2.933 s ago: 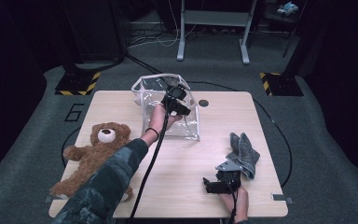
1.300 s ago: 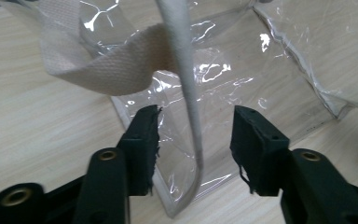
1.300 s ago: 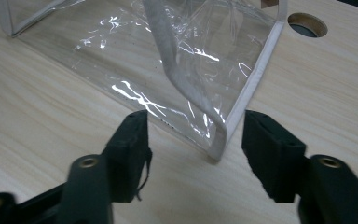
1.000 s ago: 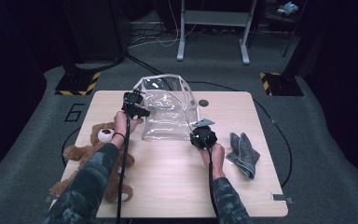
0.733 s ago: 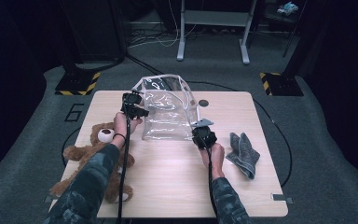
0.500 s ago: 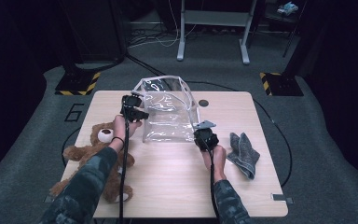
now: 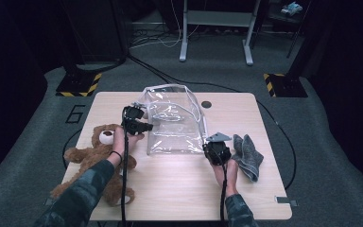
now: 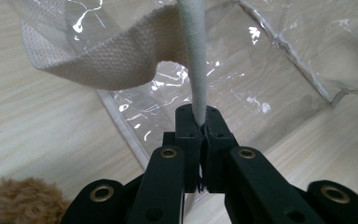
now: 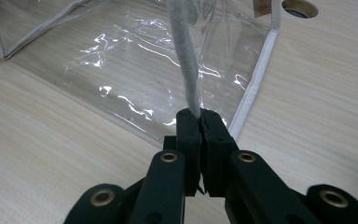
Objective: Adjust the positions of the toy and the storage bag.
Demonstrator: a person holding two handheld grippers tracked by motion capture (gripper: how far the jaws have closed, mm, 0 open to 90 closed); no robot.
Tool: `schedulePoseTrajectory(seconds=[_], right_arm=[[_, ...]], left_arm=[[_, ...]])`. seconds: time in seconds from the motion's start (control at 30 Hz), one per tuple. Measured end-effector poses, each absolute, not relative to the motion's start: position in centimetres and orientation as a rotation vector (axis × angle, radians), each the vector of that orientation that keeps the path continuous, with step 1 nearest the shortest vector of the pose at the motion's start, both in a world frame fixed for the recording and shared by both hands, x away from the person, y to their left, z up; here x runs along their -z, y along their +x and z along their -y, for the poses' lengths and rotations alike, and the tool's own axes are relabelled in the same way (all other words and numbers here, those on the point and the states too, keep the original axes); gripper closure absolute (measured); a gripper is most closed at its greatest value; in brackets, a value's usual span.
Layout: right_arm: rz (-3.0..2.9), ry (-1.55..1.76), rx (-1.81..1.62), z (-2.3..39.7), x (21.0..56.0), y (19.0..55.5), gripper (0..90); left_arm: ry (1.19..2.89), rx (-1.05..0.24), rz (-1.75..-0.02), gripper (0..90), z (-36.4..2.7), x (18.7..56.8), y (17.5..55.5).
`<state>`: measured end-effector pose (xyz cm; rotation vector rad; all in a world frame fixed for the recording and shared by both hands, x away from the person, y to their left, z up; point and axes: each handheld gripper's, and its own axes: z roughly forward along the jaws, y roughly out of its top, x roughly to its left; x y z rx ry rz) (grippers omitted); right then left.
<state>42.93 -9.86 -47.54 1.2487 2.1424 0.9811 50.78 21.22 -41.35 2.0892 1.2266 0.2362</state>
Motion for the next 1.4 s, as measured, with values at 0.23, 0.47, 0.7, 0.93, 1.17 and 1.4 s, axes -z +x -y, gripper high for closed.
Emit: schedulePoseTrajectory(seconds=[0.23,0.47,0.7,0.93,1.17,1.4], right_arm=[[-2.155,1.255,-0.996,10.6,47.5,41.4,87.7],[-2.177,1.262,-1.010,11.5,47.4,39.9,87.7],[-2.219,1.347,-1.088,12.9,47.0,39.2,58.5],[-2.209,1.359,-1.135,14.6,44.1,39.3,37.3],[-2.179,1.345,-1.131,15.2,40.1,41.3,31.5],[-2.173,1.322,-1.142,13.7,36.2,44.5,30.2]], left_arm=[[2.092,-0.209,-1.200,87.3,-21.1,41.5,49.8],[2.083,-0.159,-1.190,87.2,-20.7,41.6,48.9],[2.101,-0.179,-1.173,62.0,-20.5,41.0,48.5],[2.028,-0.175,-1.189,32.6,-22.8,38.7,48.8],[1.911,-0.194,-1.218,29.7,-24.6,35.6,49.9],[1.852,-0.257,-1.324,29.1,-25.3,34.4,52.8]])
